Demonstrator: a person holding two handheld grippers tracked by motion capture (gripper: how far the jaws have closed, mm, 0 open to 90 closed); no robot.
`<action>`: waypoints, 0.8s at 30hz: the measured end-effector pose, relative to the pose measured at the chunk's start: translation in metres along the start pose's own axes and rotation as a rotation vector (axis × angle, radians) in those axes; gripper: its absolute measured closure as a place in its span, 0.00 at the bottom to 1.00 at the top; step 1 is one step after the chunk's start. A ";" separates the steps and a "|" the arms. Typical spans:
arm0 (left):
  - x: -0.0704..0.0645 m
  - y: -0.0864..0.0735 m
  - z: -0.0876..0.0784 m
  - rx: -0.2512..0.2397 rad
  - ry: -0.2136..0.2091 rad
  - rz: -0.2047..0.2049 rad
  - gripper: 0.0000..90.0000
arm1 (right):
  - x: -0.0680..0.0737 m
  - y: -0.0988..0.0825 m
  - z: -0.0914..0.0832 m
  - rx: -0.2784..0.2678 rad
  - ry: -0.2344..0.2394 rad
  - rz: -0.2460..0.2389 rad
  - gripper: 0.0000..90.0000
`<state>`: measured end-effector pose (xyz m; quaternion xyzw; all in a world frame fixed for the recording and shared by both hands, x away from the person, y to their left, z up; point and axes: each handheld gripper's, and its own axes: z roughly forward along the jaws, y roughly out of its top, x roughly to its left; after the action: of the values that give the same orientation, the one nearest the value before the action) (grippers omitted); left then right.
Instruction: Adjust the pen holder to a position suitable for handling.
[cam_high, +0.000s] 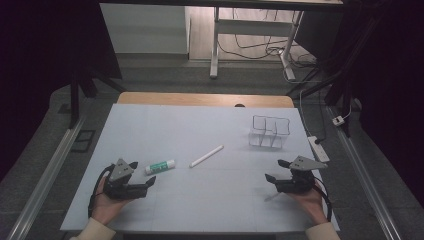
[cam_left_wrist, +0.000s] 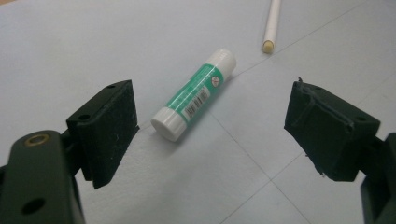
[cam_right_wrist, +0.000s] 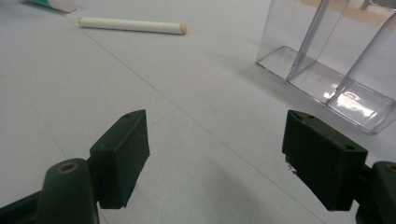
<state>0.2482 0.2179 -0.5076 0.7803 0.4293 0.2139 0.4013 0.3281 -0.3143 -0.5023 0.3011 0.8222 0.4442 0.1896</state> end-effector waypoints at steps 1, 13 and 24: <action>0.000 0.000 0.000 -0.002 -0.004 -0.001 0.20 | 0.000 0.000 0.000 0.000 -0.001 -0.001 0.25; 0.000 0.001 0.002 -0.003 -0.022 -0.003 0.20 | 0.003 0.002 0.001 0.000 0.007 0.002 0.25; 0.004 0.003 0.006 -0.010 -0.045 -0.012 0.20 | 0.007 0.008 0.007 0.023 0.002 0.009 0.26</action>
<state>0.2557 0.2180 -0.5087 0.7805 0.4236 0.1959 0.4159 0.3293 -0.3020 -0.4993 0.3068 0.8259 0.4360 0.1834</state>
